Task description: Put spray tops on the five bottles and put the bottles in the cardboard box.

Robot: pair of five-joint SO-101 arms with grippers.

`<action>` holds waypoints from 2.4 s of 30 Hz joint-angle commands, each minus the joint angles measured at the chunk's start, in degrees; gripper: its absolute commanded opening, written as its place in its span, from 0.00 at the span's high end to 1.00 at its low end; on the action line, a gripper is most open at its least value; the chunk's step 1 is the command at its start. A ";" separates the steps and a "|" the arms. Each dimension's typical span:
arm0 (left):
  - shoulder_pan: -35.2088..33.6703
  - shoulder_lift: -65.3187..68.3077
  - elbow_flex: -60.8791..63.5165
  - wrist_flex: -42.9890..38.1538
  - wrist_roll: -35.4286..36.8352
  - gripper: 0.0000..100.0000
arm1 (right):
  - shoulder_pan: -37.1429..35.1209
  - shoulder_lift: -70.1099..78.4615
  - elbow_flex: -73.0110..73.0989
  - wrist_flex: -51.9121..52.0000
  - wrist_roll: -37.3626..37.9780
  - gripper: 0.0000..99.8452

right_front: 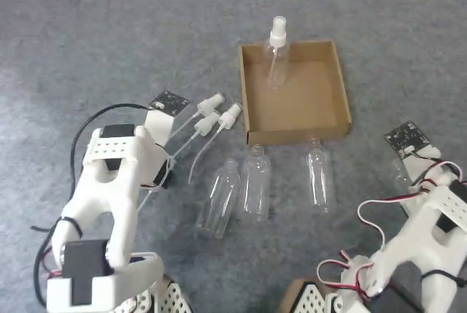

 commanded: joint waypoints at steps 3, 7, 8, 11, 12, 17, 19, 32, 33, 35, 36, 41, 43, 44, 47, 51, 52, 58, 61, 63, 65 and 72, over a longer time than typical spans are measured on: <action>-0.09 -0.62 -6.99 3.60 -0.26 0.79 | 1.98 1.27 6.51 2.51 0.79 0.99; 0.09 -0.35 -12.26 6.07 -0.18 0.79 | 1.89 1.27 6.51 2.51 0.79 0.99; 0.18 -0.26 -12.88 6.07 -0.09 0.79 | 1.89 1.19 6.51 2.51 0.79 0.99; 0.26 0.00 -12.97 5.54 -0.09 0.79 | 1.98 0.92 6.51 2.51 0.79 0.99; 0.26 0.00 -12.53 4.84 -0.09 0.79 | 1.98 0.92 6.51 2.59 0.79 0.99; 1.23 0.00 -8.31 -1.41 0.00 0.79 | 1.98 0.92 6.51 2.77 0.79 0.99; 2.81 0.00 -6.02 -3.87 2.20 0.79 | 2.07 1.10 6.51 2.77 0.62 0.98; 5.10 0.00 1.98 -10.11 5.01 0.79 | 3.65 0.92 7.65 2.33 0.70 0.89; 4.66 0.00 1.98 -10.11 5.01 0.79 | 3.65 0.92 7.65 2.33 0.79 0.88; 4.48 0.00 2.07 -10.02 5.01 0.80 | 3.65 0.92 7.65 2.33 0.79 0.88; 4.48 0.00 2.33 -9.93 5.01 0.82 | 3.65 0.92 7.65 2.33 0.79 0.88; 5.01 0.00 4.53 -10.46 5.01 0.90 | 3.65 0.84 7.38 2.68 0.62 0.88; 4.92 0.00 4.53 -10.20 5.01 0.90 | 3.47 0.84 7.38 2.77 0.62 0.88; 4.92 0.00 4.53 -10.20 5.01 0.90 | 3.47 0.84 7.38 2.77 0.62 0.88; 4.92 0.00 4.53 -10.11 5.01 0.90 | 3.56 0.84 7.38 2.77 0.53 0.88; 4.92 -0.62 3.91 -9.76 5.54 0.96 | 3.56 0.84 7.38 2.77 0.53 0.88; 4.92 -0.70 3.03 -8.88 5.54 0.98 | 3.56 0.84 7.38 2.77 0.53 0.88; 5.01 -4.75 -7.16 1.32 12.04 0.99 | 3.30 0.75 6.59 2.77 -0.79 0.76; 7.30 -7.91 -9.10 2.64 16.18 0.99 | 3.30 0.75 4.66 2.86 -1.58 0.69; 10.55 -9.05 -8.48 2.64 17.93 0.99 | 3.30 0.75 3.43 2.95 -1.58 0.66; 13.54 -9.41 -6.99 1.93 19.78 0.99 | 3.30 0.75 1.85 4.62 -1.58 0.65; 15.38 -9.41 -2.42 -3.43 20.84 0.99 | 3.30 0.84 -4.57 11.03 -1.58 0.65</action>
